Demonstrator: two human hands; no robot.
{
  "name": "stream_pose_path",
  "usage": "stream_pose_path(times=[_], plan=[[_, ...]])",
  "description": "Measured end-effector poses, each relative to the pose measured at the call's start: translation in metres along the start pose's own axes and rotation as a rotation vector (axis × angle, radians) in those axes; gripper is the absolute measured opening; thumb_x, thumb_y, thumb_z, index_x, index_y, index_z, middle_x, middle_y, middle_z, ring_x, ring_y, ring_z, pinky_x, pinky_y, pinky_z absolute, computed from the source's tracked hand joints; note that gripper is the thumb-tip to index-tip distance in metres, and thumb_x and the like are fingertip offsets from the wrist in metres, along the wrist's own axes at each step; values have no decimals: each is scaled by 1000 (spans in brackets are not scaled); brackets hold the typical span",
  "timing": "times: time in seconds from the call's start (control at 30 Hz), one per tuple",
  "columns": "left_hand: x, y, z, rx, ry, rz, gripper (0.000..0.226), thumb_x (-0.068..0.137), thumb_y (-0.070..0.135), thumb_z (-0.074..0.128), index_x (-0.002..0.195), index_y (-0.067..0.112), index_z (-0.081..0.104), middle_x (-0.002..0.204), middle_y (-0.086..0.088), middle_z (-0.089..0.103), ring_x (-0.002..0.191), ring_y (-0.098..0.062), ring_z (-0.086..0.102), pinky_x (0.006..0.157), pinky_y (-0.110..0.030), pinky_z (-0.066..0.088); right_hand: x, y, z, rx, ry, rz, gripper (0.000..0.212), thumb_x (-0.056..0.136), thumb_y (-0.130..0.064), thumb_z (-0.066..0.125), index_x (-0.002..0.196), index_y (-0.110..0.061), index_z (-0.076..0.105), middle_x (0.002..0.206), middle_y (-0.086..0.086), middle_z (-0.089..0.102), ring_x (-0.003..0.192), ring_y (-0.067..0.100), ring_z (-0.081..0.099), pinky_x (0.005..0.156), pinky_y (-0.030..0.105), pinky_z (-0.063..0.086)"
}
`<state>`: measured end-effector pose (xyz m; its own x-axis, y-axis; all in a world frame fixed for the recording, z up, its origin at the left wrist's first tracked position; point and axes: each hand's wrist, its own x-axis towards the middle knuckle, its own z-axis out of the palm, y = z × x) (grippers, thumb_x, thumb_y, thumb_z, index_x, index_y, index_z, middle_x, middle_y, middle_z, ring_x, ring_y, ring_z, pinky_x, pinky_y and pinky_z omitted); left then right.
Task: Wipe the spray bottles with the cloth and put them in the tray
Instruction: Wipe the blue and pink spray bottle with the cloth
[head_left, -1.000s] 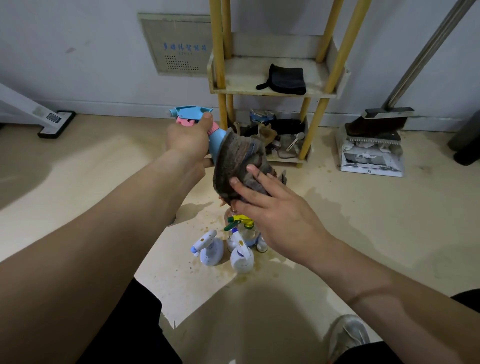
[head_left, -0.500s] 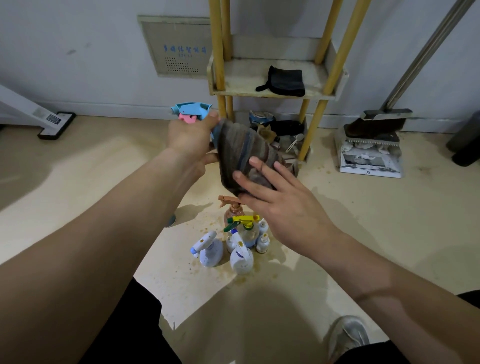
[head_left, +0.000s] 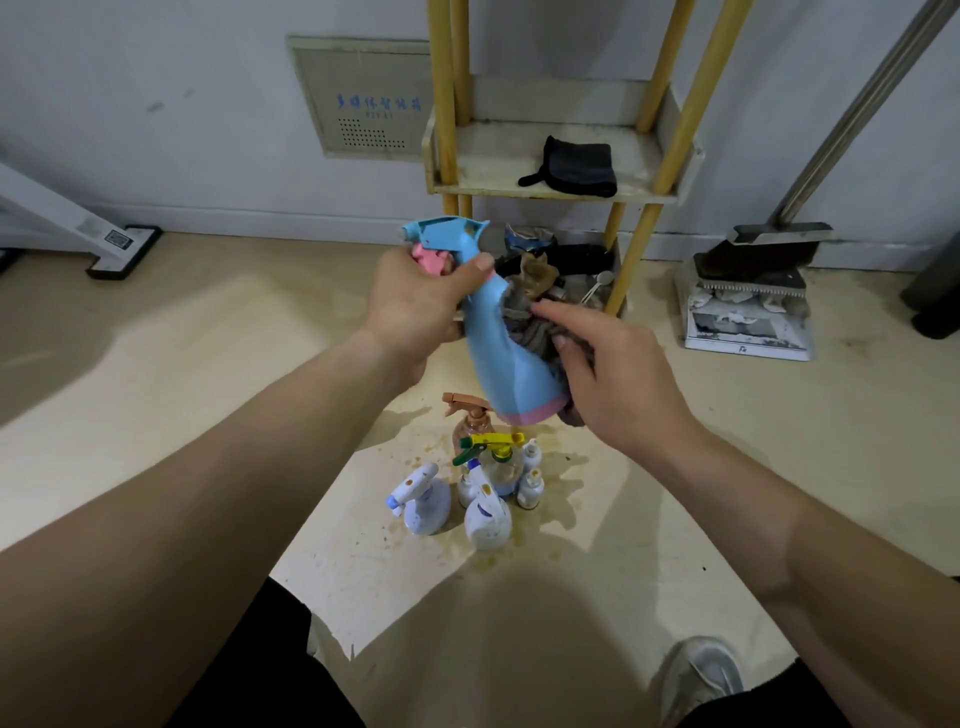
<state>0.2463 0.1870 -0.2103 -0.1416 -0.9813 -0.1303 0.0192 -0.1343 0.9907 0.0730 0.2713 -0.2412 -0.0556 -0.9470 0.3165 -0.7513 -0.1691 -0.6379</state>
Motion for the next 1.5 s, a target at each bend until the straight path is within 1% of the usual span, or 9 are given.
stream_pose_path(times=[0.17,0.3,0.43,0.6,0.8,1.0,1.17,1.33,1.5], plan=[[-10,-3,-3,54,-103,35,19,91,12,73,109,13,66,102,-3,76,91,-14,75,69,-29,61,14,-7,6,153,51,254,32,103,-15,47,127,-24,68,120,-10,68,104,5,57,77,12,41],[-16,-6,-8,58,-121,45,19,90,12,74,107,13,67,101,-4,76,93,-16,75,72,-33,63,20,-8,14,193,63,411,27,103,-21,48,116,-21,71,108,-7,70,103,16,63,78,27,44],[-15,-10,-23,67,-45,39,19,91,15,74,109,12,68,102,-6,77,95,-21,75,78,-41,63,2,-36,29,249,-23,162,33,101,-23,54,131,-28,65,113,-18,67,99,4,63,74,21,50],[-16,-14,-44,85,1,-17,9,91,18,73,99,16,69,97,-8,76,92,-24,74,74,-41,62,-9,-46,42,158,-21,-179,44,87,-1,65,127,-17,68,124,-6,70,114,6,62,99,17,46],[-29,-20,-68,106,32,-68,26,89,38,74,107,20,72,101,-2,77,94,-27,74,83,-50,61,-2,-56,58,357,-77,67,37,92,-4,62,122,-23,70,114,-17,70,108,-1,62,95,19,49],[-45,-22,-117,299,137,14,23,76,41,82,90,27,69,88,3,76,85,-16,75,86,-47,60,-3,-75,81,411,-220,75,33,91,-6,65,113,-30,71,105,-23,69,104,-3,63,92,18,50],[-64,-31,-163,599,190,18,15,80,24,83,82,17,71,53,16,61,51,4,53,50,-14,36,-4,-86,112,244,-419,41,30,90,-13,63,114,-30,72,107,-14,73,102,8,65,92,29,51],[-64,-51,-200,941,202,-111,17,73,37,85,82,28,73,76,7,65,65,-14,54,54,-28,38,-8,-93,149,117,-558,85,31,90,-10,58,111,-27,74,106,-7,74,97,14,66,75,18,48],[-50,-84,-218,1207,117,-186,12,81,32,76,89,25,72,89,0,68,80,-25,63,64,-35,50,-9,-89,187,80,-616,121,37,89,-8,56,118,-23,73,112,1,73,102,22,65,85,28,51]])
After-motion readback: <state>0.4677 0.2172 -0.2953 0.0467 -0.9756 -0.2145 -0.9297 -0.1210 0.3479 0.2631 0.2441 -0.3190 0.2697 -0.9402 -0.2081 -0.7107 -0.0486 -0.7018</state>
